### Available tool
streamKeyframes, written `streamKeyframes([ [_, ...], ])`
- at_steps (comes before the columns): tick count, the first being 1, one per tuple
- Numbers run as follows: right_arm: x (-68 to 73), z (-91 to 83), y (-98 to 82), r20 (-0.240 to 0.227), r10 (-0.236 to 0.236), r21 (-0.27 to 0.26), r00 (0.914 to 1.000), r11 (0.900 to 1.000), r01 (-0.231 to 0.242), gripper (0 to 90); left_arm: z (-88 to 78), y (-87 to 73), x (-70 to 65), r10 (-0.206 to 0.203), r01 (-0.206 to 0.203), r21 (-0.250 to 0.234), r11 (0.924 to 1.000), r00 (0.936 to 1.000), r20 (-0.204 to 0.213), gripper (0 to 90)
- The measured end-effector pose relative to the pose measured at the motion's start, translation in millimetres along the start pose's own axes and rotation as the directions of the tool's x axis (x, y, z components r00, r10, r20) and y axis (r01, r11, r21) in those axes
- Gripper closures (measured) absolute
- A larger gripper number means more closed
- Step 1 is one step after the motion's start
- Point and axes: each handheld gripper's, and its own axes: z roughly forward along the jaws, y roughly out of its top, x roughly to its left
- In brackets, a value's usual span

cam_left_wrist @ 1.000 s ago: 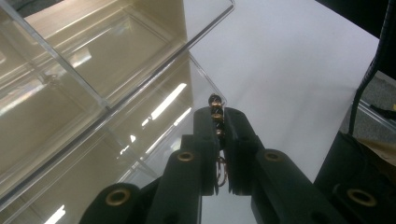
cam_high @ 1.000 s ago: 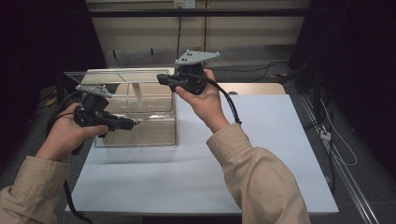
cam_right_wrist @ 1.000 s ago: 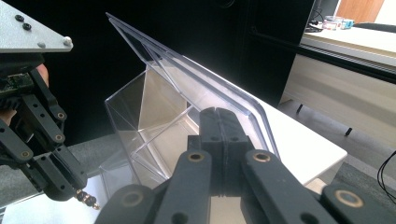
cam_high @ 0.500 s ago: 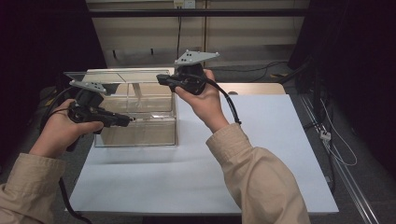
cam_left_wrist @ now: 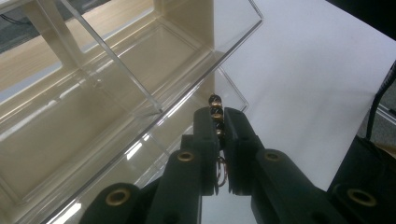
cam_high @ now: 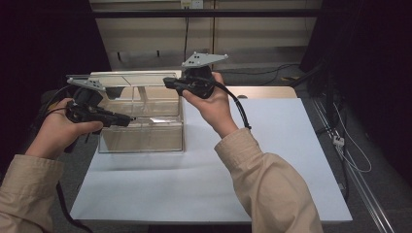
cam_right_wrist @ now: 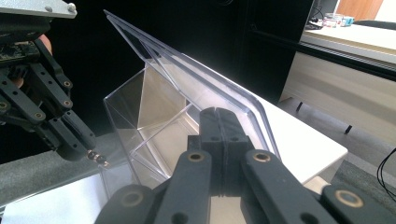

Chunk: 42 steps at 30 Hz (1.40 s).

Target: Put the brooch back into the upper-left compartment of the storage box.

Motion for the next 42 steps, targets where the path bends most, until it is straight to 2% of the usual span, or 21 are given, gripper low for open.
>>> streamKeyframes([
  [16, 0.0, -0.7, 0.3, 0.0, 0.0, -0.001, 1.0, 1.0, 0.0, 90.0, -1.5, 5.7, 8.6, -0.016, 0.016, -0.001, 0.9999, 0.9992, -0.036, 84.5],
  [27, 0.5, -0.7, 0.3, 0.0, -0.001, -0.001, 1.0, 1.0, 0.001, 90.0, -3.7, 7.5, 15.2, -0.034, 0.033, -0.02, 0.9993, 0.9975, -0.062, 84.5],
  [29, 0.5, -0.6, 0.3, 0.001, -0.001, -0.001, 1.0, 1.0, 0.001, 90.0, -4.3, 8.1, 16.2, -0.026, 0.025, -0.015, 0.9996, 0.9969, -0.074, 84.5],
  [36, 0.6, -0.3, 0.3, 0.001, -0.001, 0.0, 1.0, 1.0, 0.001, 90.0, -5.7, 9.0, 21.7, -0.042, 0.041, -0.021, 0.9989, 0.9958, -0.081, 84.5],
  [42, 0.9, 0.2, 0.2, 0.001, -0.002, -0.001, 1.0, 1.0, 0.002, 90.0, -4.4, 9.8, 24.5, -0.041, 0.04, -0.019, 0.999, 0.9931, -0.109, 84.5],
])
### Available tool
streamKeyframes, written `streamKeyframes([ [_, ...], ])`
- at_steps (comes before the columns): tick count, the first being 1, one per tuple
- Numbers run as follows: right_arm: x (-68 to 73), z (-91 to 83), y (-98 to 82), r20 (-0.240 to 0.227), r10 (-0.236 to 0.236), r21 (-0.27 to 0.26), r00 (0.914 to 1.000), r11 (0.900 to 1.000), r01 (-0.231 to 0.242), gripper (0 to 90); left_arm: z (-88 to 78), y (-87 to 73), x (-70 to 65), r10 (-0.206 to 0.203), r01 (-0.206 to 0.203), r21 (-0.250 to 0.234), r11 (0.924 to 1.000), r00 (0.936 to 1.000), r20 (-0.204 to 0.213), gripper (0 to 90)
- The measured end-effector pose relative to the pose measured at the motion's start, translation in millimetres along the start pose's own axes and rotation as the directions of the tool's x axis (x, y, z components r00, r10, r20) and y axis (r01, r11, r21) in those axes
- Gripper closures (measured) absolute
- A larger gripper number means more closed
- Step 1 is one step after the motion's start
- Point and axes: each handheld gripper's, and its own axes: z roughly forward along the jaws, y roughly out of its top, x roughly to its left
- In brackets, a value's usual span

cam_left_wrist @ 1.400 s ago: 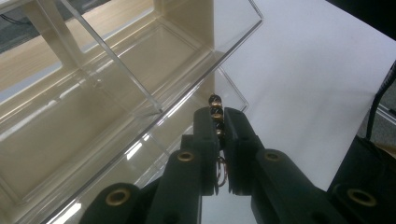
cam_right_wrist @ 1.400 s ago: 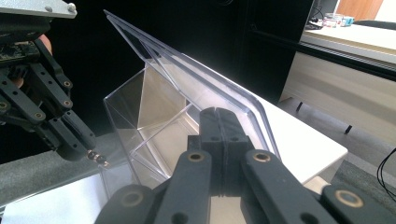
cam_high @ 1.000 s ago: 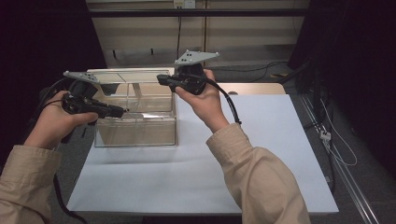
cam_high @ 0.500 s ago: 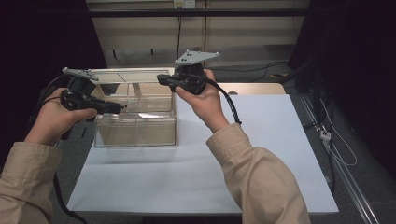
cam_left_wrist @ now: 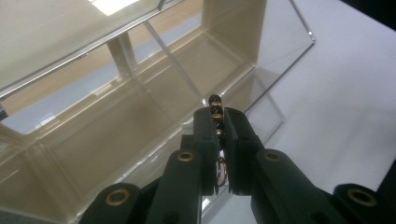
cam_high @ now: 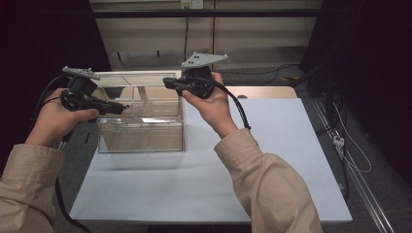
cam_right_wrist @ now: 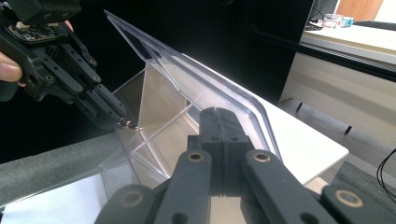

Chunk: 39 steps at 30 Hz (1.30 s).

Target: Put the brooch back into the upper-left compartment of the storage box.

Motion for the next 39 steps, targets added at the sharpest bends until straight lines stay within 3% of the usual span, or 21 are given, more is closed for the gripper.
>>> streamKeyframes([
  [6, 0.1, 0.0, 0.0, 0.0, 0.001, 0.0, 1.0, 1.0, -0.001, 90.0, 2.3, -0.9, 4.1, 0.002, -0.003, -0.006, 1.0, 0.9995, -0.033, 84.5],
  [39, 0.6, 0.8, -0.3, 0.0, 0.001, 0.002, 1.0, 1.0, -0.001, 90.0, 10.7, -7.2, 10.7, 0.004, -0.005, -0.017, 0.9998, 0.9971, -0.076, 84.2],
])
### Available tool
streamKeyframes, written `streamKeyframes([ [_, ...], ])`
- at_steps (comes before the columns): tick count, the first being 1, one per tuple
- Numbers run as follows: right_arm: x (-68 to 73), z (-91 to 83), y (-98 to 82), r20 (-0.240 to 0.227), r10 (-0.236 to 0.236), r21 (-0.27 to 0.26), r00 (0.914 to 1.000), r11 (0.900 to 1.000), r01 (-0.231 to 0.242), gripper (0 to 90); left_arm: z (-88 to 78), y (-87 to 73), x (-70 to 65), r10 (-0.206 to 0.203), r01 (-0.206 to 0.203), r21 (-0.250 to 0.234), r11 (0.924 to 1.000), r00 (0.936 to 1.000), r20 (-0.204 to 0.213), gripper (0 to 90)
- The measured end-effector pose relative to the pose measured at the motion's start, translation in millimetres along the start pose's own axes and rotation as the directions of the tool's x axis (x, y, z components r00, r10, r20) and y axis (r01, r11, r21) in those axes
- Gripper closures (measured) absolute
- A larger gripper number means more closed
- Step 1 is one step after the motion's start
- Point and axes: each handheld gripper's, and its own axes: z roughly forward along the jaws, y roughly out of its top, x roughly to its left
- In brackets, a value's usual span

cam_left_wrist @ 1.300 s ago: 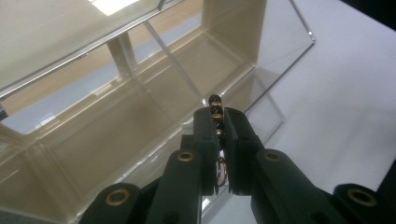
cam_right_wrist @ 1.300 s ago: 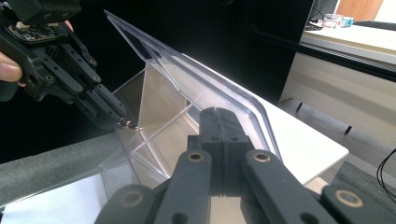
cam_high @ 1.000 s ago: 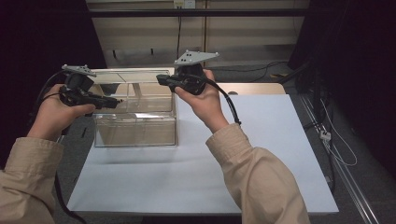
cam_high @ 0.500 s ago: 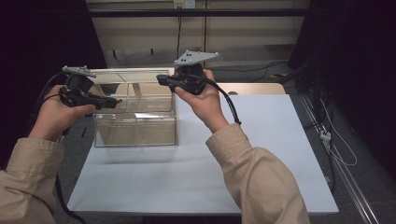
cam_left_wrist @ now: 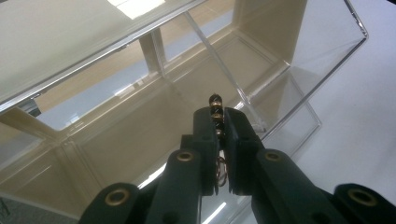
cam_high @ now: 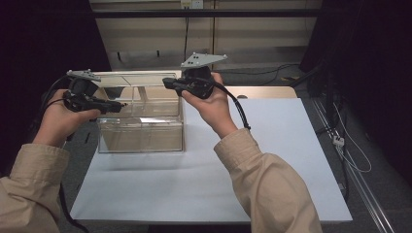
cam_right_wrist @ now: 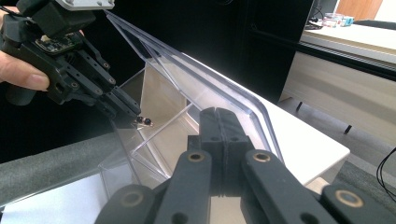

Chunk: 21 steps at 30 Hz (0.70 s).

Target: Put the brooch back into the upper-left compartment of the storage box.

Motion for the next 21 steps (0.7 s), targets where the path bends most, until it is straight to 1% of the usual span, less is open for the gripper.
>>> streamKeyframes([
  [3, -0.2, -0.5, 0.2, -0.001, 0.0, 0.0, 1.0, 1.0, 0.0, 90.0, 1.3, -0.8, 1.1, 0.005, -0.005, -0.012, 0.9999, 1.0, -0.001, 83.1],
  [5, -0.2, -0.5, 0.2, 0.0, 0.0, 0.0, 1.0, 1.0, 0.0, 90.0, 2.2, -1.4, 1.3, 0.011, -0.012, -0.016, 0.9998, 0.9998, -0.016, 79.8],
  [6, -0.1, -0.5, 0.2, 0.0, -0.001, 0.0, 1.0, 1.0, 0.001, 90.0, 2.4, -1.8, 1.3, 0.014, -0.014, -0.021, 0.9997, 0.9994, -0.031, 77.0],
  [7, -0.1, -0.5, 0.1, 0.0, -0.001, 0.0, 1.0, 1.0, 0.001, 90.0, 2.6, -2.3, 1.4, 0.016, -0.016, -0.019, 0.9997, 0.9995, -0.028, 75.8],
  [8, -0.1, -0.6, 0.1, 0.0, -0.002, 0.0, 1.0, 1.0, 0.002, 90.0, 2.7, -2.8, 1.0, 0.011, -0.011, -0.02, 0.9997, 0.9997, -0.023, 75.2],
  [10, -0.2, -0.7, 0.1, -0.001, -0.001, 0.0, 1.0, 1.0, 0.001, 90.0, 1.9, -3.4, 0.3, 0.013, -0.013, -0.023, 0.9997, 0.9998, -0.014, 73.5],
  [14, -0.4, -0.9, 0.1, 0.0, -0.001, 0.001, 1.0, 1.0, 0.001, 90.0, -0.7, -3.7, -3.6, 0.011, -0.01, -0.031, 0.9995, 0.9999, 0.008, 67.8],
  [17, -0.6, -1.3, 0.2, -0.001, 0.0, 0.002, 1.0, 1.0, 0.0, 90.0, -1.8, -4.6, -10.2, 0.017, -0.016, -0.031, 0.9994, 0.9993, 0.033, 61.6],
  [20, -0.7, -1.9, 0.4, -0.001, 0.002, 0.002, 1.0, 1.0, -0.002, 90.0, -2.6, -6.2, -17.5, 0.026, -0.023, -0.047, 0.9986, 0.9971, 0.071, 55.9],
  [21, -0.7, -2.2, 0.5, -0.001, 0.002, 0.002, 1.0, 1.0, -0.002, 90.0, -2.5, -6.9, -20.1, 0.025, -0.021, -0.054, 0.9983, 0.9968, 0.076, 54.9],
])
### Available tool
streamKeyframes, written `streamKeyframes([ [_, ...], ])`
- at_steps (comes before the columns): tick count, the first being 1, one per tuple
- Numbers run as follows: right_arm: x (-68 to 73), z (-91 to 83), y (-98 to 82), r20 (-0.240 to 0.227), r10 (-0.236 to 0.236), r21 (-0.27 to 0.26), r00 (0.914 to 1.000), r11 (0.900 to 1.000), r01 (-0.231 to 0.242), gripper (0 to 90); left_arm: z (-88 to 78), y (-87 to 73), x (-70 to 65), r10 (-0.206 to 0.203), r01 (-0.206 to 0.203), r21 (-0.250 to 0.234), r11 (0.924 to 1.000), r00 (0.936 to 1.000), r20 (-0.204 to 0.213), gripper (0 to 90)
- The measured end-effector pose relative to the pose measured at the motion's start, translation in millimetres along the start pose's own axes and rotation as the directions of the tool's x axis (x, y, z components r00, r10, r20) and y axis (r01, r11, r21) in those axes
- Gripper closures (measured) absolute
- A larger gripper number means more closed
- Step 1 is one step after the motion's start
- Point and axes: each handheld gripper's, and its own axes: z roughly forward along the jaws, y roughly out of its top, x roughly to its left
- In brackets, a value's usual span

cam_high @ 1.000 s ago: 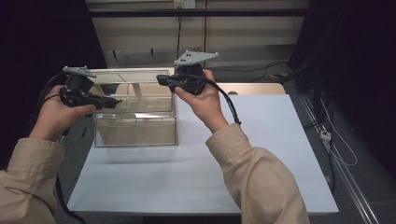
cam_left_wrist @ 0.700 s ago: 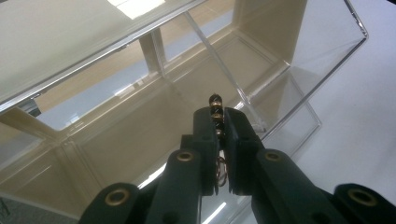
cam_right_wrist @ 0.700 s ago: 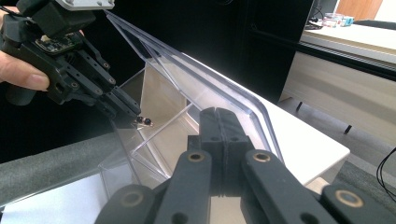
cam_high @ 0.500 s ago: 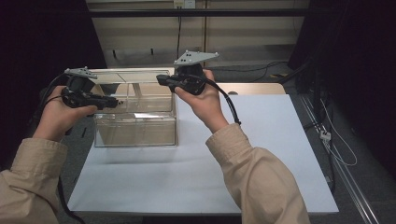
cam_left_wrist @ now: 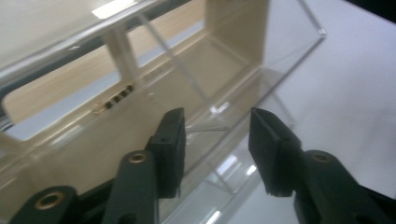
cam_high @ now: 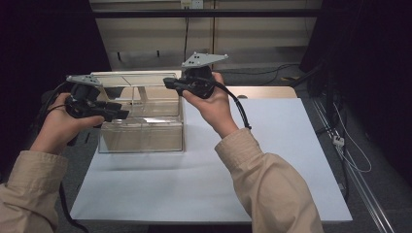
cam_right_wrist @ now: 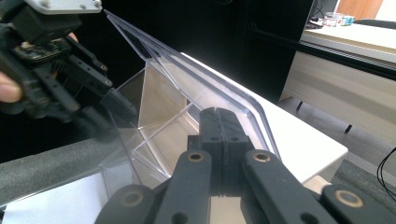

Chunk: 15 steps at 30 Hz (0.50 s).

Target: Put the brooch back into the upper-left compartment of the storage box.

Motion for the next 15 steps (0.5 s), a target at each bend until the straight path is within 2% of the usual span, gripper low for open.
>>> streamKeyframes([
  [2, 0.2, -0.5, -0.2, -0.001, 0.001, -0.001, 1.0, 1.0, -0.001, 90.0, 1.1, -1.5, -4.6, 0.006, -0.006, -0.002, 1.0, 0.9998, 0.019, 50.4],
  [8, 0.4, -2.2, -0.4, -0.007, 0.008, -0.004, 0.9999, 1.0, -0.008, 90.0, 6.3, -5.4, -17.0, 0.021, -0.021, 0.004, 0.9998, 0.9975, 0.067, 45.5],
  [12, 0.1, -4.5, -1.0, -0.01, 0.014, -0.007, 0.9998, 1.0, -0.015, 90.0, 10.5, -8.5, -22.5, 0.017, -0.017, 0.003, 0.9998, 0.9957, 0.091, 41.4],
  [15, 0.5, -5.9, -1.4, -0.013, 0.014, -0.001, 0.9998, 1.0, -0.014, 90.0, 13.5, -10.4, -24.5, 0.019, -0.02, 0.008, 0.9998, 0.9954, 0.094, 38.9],
])
